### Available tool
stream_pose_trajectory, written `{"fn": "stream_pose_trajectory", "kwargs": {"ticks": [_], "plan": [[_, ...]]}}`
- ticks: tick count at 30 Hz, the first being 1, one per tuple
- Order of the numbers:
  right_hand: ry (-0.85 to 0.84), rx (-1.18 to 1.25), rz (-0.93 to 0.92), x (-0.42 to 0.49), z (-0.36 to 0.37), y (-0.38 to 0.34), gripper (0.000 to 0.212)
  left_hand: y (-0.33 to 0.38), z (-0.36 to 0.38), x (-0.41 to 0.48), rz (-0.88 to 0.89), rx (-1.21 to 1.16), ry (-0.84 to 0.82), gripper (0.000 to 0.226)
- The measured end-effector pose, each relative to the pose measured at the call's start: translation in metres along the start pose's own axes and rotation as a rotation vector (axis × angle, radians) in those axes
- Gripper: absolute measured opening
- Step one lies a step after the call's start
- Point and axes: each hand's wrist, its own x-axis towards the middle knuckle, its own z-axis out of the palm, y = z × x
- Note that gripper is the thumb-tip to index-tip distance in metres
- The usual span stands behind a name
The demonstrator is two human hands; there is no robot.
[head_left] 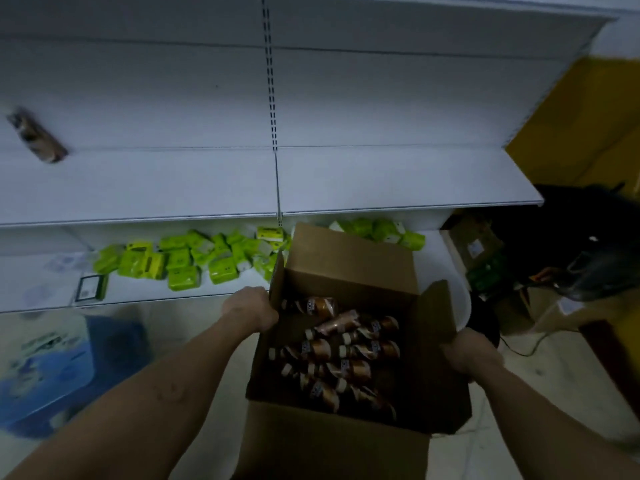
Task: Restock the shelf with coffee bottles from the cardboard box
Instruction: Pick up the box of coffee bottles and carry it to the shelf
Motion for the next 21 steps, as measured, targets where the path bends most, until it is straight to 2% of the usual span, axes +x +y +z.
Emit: {"fn": "stream_pose_trajectory", "kwargs": {"ticks": [7,11,21], "plan": [[-0.03,0.043,0.043,-0.017,0.021,-0.056,0.025,-0.058,-0.023,0.026,0.008,0.026,-0.019,0.043],[-0.045,0.084,0.067,-0.011,0.047,-0.059,0.03,-0.061,-0.023,0.037,0.022,0.06,-0.017,0.044],[-0.064,0.292,0.243,-0.011,0.099,-0.053,0.022,-0.042,-0.011,0.067,0.129,0.116,0.023,0.036]]}}
